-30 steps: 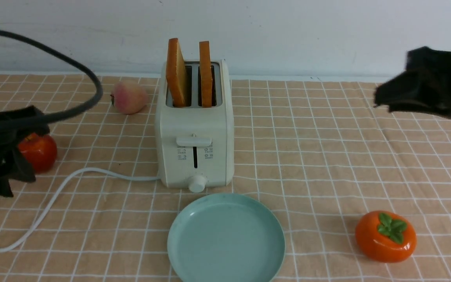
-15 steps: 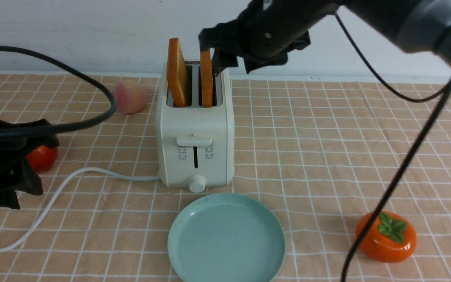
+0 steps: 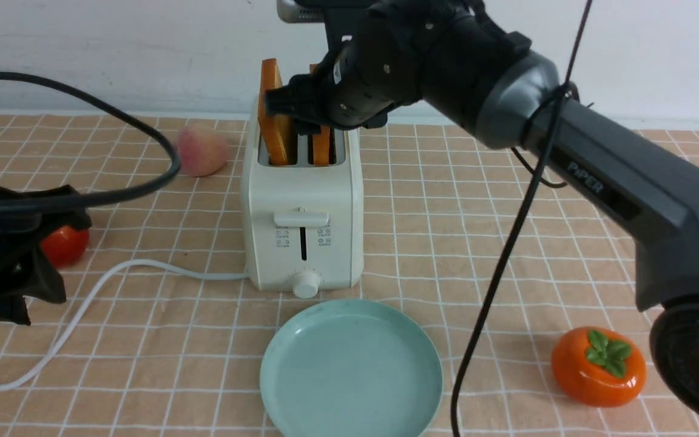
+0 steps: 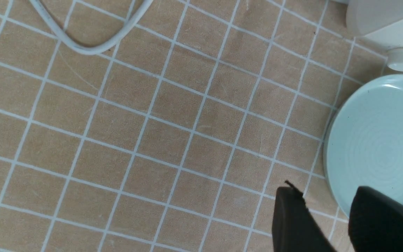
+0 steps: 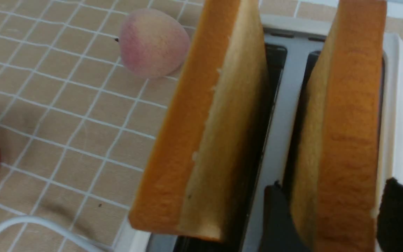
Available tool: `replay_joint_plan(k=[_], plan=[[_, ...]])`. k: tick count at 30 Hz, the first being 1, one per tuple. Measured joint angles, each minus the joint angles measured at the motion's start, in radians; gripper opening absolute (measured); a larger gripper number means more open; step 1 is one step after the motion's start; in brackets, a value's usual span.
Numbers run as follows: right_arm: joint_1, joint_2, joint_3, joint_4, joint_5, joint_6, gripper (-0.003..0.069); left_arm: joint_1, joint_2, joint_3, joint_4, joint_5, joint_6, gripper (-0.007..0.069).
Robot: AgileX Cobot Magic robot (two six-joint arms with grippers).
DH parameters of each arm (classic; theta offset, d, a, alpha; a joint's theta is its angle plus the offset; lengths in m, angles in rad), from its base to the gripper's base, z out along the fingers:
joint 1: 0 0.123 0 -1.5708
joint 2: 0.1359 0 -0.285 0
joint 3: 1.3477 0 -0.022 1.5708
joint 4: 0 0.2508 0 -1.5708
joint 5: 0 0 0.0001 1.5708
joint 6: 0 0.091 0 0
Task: Take toasted bread from bread machine on light coffee tablecloth place on plate.
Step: 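Grasp the toast slice in the toaster and pull it up out of the slot with the right gripper, then place the held slice of bread on top of the slice on the plate with the right gripper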
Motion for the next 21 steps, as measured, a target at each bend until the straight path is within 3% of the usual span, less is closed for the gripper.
replay_joint_plan(k=[2, 3, 4, 5, 15, 19, 21], plan=[[0.0, 0.002, 0.001, -0.003, 0.0, 0.0, 0.0255, 0.0, 0.0, 0.0, 0.0, 0.002, 0.0, 0.0238], [0.0, 0.002, 0.001, -0.003, 0.0, 0.0, 0.0255, 0.0, 0.0, 0.0, 0.0, 0.002, 0.0, 0.0238], [0.0, -0.007, 0.001, -0.004, -0.001, -0.003, 0.0131, 0.0, 0.0, 0.0, 0.0, 0.004, 0.0, 0.0238], [-0.001, -0.015, 0.001, -0.004, 0.0, -0.006, 0.0102, 0.0, 0.0, 0.0, 0.0, 0.005, 0.0, 0.0238], [-0.035, -0.273, -0.121, -0.056, 0.016, -0.039, 0.0115, 0.0, 0.0, 0.0, 0.0, 0.004, 0.0, 0.0238], [-0.038, -0.411, -0.139, -0.067, 0.137, -0.139, 0.0115, 0.0, 0.0, 0.0, 0.0, 0.003, 0.0, 0.0239], [-0.038, -0.473, -0.14, -0.071, 0.316, -0.225, 0.0115, 0.0, 0.0, 0.0, 0.0, 0.003, 0.0, 0.0239]])
